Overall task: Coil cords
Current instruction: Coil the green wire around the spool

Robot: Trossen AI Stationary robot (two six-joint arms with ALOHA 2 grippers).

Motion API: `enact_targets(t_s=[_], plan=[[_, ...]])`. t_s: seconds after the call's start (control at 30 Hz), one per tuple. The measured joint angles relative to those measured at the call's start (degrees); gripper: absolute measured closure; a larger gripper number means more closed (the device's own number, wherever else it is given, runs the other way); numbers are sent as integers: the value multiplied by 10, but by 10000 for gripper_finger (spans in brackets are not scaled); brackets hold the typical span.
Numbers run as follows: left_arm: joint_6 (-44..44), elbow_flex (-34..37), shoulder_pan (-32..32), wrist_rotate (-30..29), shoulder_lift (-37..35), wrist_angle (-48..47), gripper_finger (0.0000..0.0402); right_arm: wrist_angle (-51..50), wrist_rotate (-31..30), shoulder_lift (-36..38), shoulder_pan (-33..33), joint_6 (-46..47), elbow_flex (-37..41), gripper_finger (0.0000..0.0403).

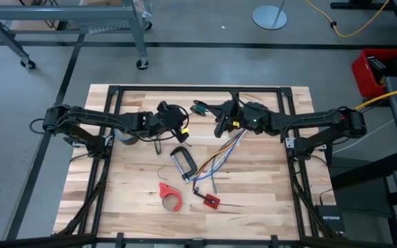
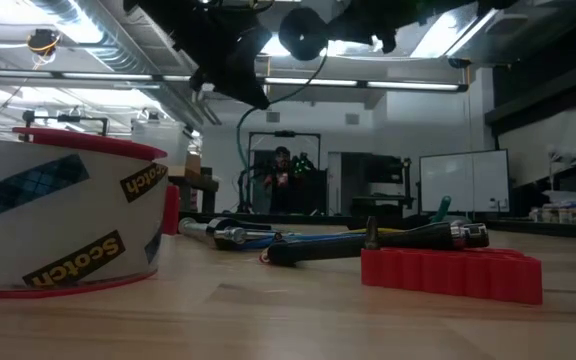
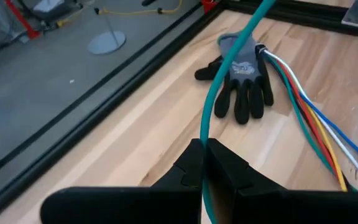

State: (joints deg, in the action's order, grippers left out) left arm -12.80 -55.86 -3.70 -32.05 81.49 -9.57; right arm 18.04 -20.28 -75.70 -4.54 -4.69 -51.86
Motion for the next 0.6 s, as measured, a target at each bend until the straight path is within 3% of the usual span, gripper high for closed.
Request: enact_targets(t_s=[0.3,0.6], plan=[[-15,0,1,-1,0,-52,401,-68,-1,0,0,-2,0,400],[-22,0,1,-1,0,-79,401,-171,-47,0,0,-1,0,400]])
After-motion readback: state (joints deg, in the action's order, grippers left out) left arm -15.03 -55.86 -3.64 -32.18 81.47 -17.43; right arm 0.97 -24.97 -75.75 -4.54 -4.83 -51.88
